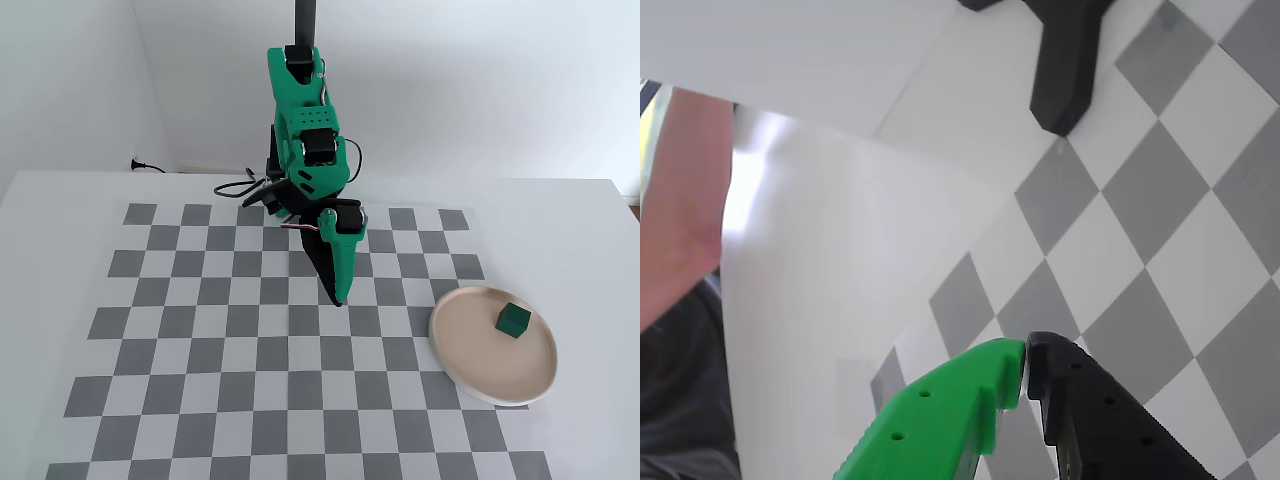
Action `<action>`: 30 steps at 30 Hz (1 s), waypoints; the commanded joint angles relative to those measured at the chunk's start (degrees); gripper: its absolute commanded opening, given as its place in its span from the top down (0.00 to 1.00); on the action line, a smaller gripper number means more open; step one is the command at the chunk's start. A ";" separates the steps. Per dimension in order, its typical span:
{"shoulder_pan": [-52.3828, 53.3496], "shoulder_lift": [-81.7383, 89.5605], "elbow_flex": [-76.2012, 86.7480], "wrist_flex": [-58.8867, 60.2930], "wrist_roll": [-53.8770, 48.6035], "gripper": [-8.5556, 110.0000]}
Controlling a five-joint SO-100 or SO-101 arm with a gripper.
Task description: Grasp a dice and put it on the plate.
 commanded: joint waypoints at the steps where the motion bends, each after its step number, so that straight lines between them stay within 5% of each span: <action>1: -0.09 7.21 0.09 1.76 1.23 0.96; 13: -0.18 32.87 10.90 14.41 6.50 0.96; 30: 3.60 32.78 11.34 21.18 21.97 0.96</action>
